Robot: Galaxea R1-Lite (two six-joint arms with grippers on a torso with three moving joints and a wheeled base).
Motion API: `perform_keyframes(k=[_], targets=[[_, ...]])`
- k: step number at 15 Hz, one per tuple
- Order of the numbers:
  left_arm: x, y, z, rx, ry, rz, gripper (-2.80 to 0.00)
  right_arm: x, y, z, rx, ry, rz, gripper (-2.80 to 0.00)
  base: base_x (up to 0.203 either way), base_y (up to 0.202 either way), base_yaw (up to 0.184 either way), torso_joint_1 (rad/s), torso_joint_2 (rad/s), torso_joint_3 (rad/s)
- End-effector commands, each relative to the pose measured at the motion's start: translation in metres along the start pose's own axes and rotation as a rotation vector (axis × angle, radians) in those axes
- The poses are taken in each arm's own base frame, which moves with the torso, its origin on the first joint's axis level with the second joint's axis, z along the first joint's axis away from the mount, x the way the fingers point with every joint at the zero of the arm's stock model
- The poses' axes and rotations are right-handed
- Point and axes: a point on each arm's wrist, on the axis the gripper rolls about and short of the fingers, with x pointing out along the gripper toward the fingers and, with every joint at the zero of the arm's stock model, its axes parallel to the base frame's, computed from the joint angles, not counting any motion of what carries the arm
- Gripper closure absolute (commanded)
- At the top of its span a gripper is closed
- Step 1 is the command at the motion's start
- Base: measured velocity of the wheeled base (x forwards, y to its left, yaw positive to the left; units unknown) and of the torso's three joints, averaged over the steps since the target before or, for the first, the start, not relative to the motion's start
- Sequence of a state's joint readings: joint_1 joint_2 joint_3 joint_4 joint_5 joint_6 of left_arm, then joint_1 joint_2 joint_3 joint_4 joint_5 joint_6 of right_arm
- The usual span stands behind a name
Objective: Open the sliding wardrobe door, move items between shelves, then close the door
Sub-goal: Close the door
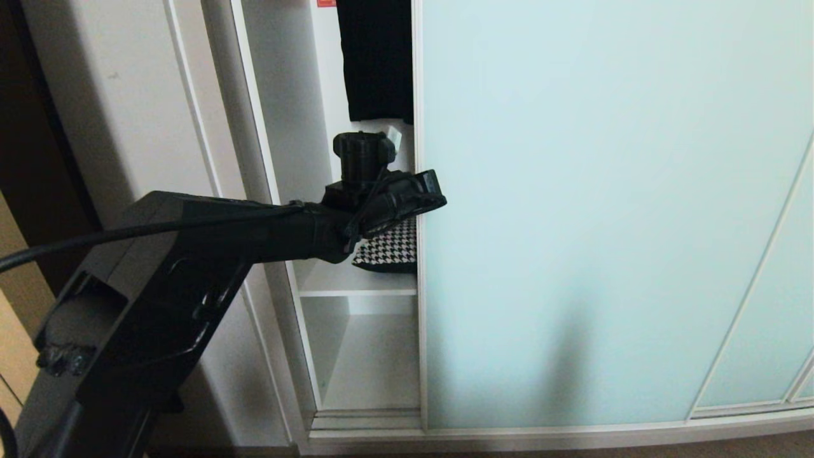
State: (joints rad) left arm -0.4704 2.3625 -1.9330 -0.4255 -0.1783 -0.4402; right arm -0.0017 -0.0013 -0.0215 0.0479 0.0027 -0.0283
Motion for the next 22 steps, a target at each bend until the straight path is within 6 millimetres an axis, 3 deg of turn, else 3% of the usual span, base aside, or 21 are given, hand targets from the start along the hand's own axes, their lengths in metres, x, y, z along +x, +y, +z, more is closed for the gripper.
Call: perform_keyframes(k=[1,15,19,22], targets=[[0.008,0.009,-0.017,-0.008,0.023,0.002,0.00,0.000,0.000,0.000,-0.001,0.001,0.001,0.00,0.000,0.000,0.000,0.000,0.00,0.000],[0.033,0.037,-0.081,-0.015,0.117,-0.037,0.00,0.000,0.000,0.000,-0.001,0.001,0.001,0.00,0.000,0.000,0.000,0.000,0.00,0.000],[0.033,0.044,-0.083,-0.002,0.114,-0.028,0.00,0.000,0.000,0.000,-0.001,0.001,0.001,0.00,0.000,0.000,0.000,0.000,0.00,0.000],[0.033,0.061,-0.087,0.023,0.120,0.002,0.00,0.000,0.000,0.000,-0.001,0.001,0.001,0.00,0.000,0.000,0.000,0.000,0.00,0.000]])
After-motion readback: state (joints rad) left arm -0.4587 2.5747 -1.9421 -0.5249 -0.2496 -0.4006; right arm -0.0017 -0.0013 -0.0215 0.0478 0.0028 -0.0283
